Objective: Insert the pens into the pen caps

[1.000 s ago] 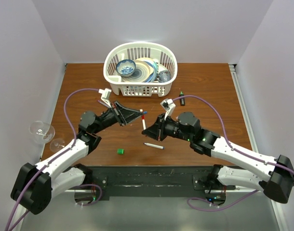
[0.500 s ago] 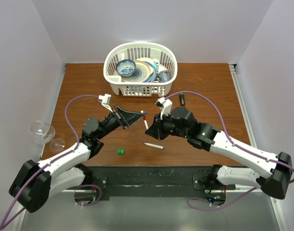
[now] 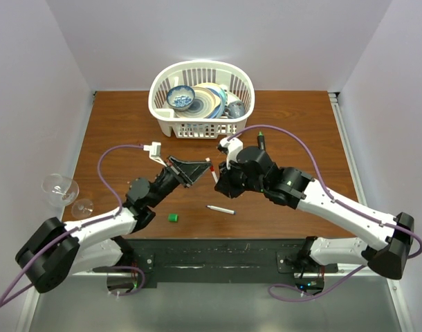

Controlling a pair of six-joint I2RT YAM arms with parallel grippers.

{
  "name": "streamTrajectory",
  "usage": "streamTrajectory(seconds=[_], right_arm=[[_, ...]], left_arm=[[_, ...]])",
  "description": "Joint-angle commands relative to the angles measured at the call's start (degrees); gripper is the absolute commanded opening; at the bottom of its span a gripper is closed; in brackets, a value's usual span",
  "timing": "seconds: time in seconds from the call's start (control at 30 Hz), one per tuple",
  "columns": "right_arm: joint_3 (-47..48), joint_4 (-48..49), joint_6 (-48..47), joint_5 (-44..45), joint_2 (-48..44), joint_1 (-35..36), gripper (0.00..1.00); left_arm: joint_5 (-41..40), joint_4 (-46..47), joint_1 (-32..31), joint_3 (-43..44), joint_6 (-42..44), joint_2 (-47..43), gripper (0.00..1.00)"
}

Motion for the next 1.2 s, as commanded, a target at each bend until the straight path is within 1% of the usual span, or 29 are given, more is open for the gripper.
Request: streamTrajectory(seconds=[0.0,0.13,0.27,0.37,0.4,0.5,0.6,0.63,0.67,0.73,0.77,0.83,0.97,1.0,1.07,1.17], right_arm=[[10.8,25.1,-3.6,9.1,0.8,-2.6,0.0],[10.2,26.4,-4.1,7.3,0.0,-4.5,0.0],[9.1,28.2,-3.8,1.3,-1.0,-8.8,0.0],[9.5,30.6,-3.1,-5.1,-0.6,-11.3,0.0],[9.9,30.6,-3.0,-7.6,0.0,-11.5,0.0],[10.7,29.8,-4.2,-9.8,1.0,-11.6,0.0],[10.5,29.4,-5.4,-8.2,1.1,-11.7,0.0],[11.0,27.3,-6.1,-6.3,1.4,-11.6,0.0],[12.3,26.3,-6.9,-5.2,1.8,-11.6,0.0],[13.6,23.9,-8.8,-2.6,2.5,-11.7,0.0],[14.9,23.5,-9.4,-1.7,2.7,-11.6,0.0],[16.2,22.9,-10.4,-1.5,3.3,-11.7,0.0],[19.3,22.0,-12.2,-0.7,4.7,-11.6,0.0],[20.1,21.3,-12.4,-0.7,5.0,-11.6,0.0],[21.4,21.0,-13.3,-0.4,5.8,-11.6,0.0],[22.5,20.1,-13.3,-0.4,6.5,-11.7,0.0]], left_arm=[[18.0,-2.2,-9.2,-3.6,-1.1,4.8,0.0],[18.8,-0.5,-9.3,-4.7,-1.1,3.8,0.0],[20.4,-1.2,-10.1,-4.5,0.0,2.9,0.0],[21.8,-2.0,-10.6,-4.7,1.4,1.8,0.0],[22.0,-1.9,-10.8,-4.9,1.4,1.2,0.0],[23.9,-2.0,-11.0,-4.8,1.2,1.0,0.0],[24.3,-7.6,-11.3,-3.7,3.2,0.8,0.0],[23.5,-9.9,-11.5,-3.5,4.0,0.4,0.0],[23.0,-13.6,-11.6,-3.0,4.6,-0.1,0.0],[21.2,-17.6,-12.0,-2.1,6.7,-0.3,0.0],[20.5,-23.6,-12.4,0.1,8.0,-0.1,0.0],[19.2,-27.5,-12.6,2.0,10.5,0.2,0.0],[18.5,-28.2,-12.6,2.7,11.0,2.1,0.0],[18.6,-27.7,-12.6,2.3,10.5,2.5,0.0],[19.4,-23.8,-12.7,1.2,8.9,3.6,0.0],[19.4,-22.5,-12.7,1.0,8.8,3.5,0.0]])
